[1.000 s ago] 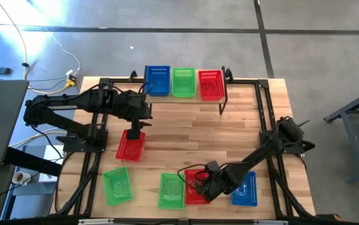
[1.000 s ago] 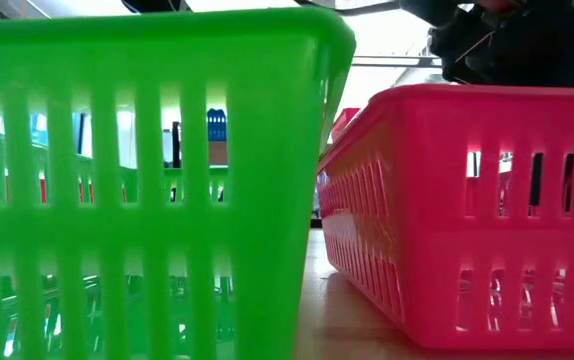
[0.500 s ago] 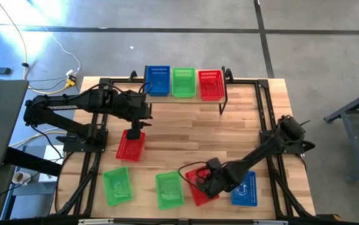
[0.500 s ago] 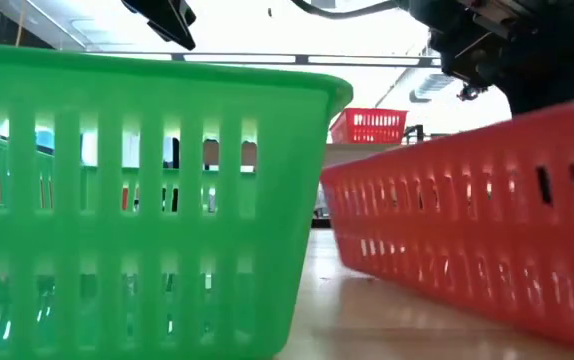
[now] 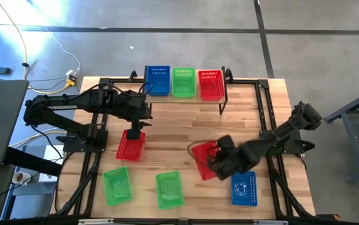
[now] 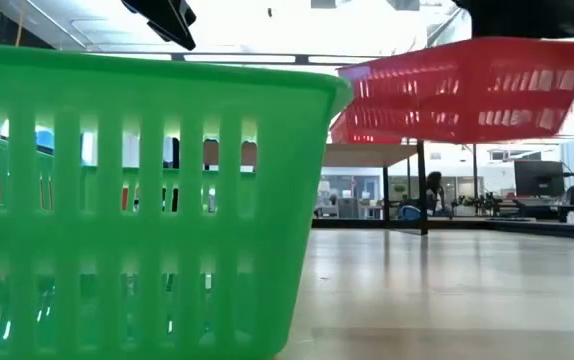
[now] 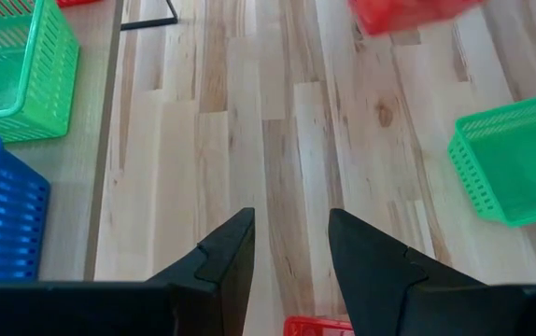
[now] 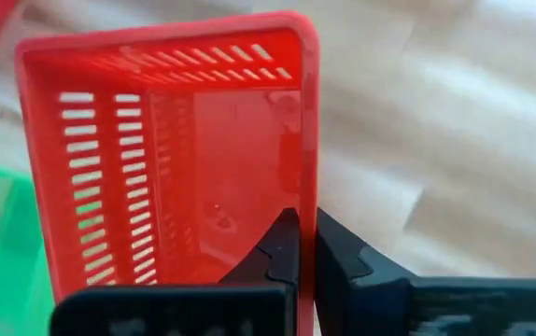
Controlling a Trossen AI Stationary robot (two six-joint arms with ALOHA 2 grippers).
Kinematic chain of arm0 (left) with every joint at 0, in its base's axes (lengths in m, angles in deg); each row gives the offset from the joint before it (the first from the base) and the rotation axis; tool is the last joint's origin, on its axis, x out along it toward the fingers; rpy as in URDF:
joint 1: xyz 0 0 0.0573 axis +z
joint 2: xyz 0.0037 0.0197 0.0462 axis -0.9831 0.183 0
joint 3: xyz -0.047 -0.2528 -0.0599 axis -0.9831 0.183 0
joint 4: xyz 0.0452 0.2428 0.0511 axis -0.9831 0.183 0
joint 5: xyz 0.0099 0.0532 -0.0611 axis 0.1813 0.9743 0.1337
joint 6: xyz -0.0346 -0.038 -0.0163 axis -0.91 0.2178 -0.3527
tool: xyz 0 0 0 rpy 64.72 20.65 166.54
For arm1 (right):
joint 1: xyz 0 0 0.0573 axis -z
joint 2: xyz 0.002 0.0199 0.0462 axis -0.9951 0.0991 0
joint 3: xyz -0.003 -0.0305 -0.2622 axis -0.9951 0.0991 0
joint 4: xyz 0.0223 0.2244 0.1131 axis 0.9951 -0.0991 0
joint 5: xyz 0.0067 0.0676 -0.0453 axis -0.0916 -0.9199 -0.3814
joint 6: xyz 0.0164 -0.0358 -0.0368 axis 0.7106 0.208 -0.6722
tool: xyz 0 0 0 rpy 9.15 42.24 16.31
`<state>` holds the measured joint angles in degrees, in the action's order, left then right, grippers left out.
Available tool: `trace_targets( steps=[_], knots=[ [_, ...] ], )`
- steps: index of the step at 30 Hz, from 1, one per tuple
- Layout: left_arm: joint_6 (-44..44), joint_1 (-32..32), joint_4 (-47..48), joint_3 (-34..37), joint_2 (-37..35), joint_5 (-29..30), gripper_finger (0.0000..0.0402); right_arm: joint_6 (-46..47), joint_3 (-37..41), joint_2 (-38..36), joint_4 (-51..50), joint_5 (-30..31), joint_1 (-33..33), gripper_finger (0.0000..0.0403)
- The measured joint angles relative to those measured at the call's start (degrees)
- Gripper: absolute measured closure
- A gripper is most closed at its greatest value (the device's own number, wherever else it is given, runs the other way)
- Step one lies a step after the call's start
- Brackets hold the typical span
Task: Stack baskets on shelf by color
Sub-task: Stack the right red bin on top of the red bin on the shelf
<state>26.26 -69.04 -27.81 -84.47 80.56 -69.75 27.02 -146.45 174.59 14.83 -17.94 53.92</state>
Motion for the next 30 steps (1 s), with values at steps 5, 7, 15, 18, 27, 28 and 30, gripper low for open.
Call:
trace_targets(
  steps=[5, 7, 15, 18, 27, 28, 30],
  knots=[
    [0.0, 0.0, -0.02, 0.0, 0.07, 0.0, 0.0271, -11.61, 0.0, -6.33, -1.72, 2.8, 6.69, 0.0402],
    [0.0, 0.0, -0.02, 0.0, 0.07, 0.0, 0.0271, -16.61, 0.0, -9.24, -1.45, 4.0, 9.84, 0.0402],
    [0.0, 0.0, -0.32, 0.0, 0.07, 0.01, 0.0271, -35.95, -0.02, -19.98, 4.59, 2.67, 26.33, 0.0403],
    [0.0, 0.0, -0.61, 0.0, 0.07, 0.0, 0.0271, -42.39, 0.0, -23.09, 8.63, -0.52, 33.4, 0.0403],
    [0.54, 0.0, -1.44, 0.0, 0.07, 0.0, 0.0271, -52.65, -0.02, -25.69, 19.0, -13.64, 51.79, 0.0403],
    [0.5, 0.0, -1.42, 0.0, 0.07, 0.02, 0.0271, -53.48, 0.0, -25.61, 20.31, -15.31, 53.45, 0.0403],
    [0.46, 0.0, -1.42, 0.0, 0.07, 0.02, 0.0271, -54.77, 0.0, -25.32, 23.04, -18.61, 56.62, 0.0403]
  ],
)
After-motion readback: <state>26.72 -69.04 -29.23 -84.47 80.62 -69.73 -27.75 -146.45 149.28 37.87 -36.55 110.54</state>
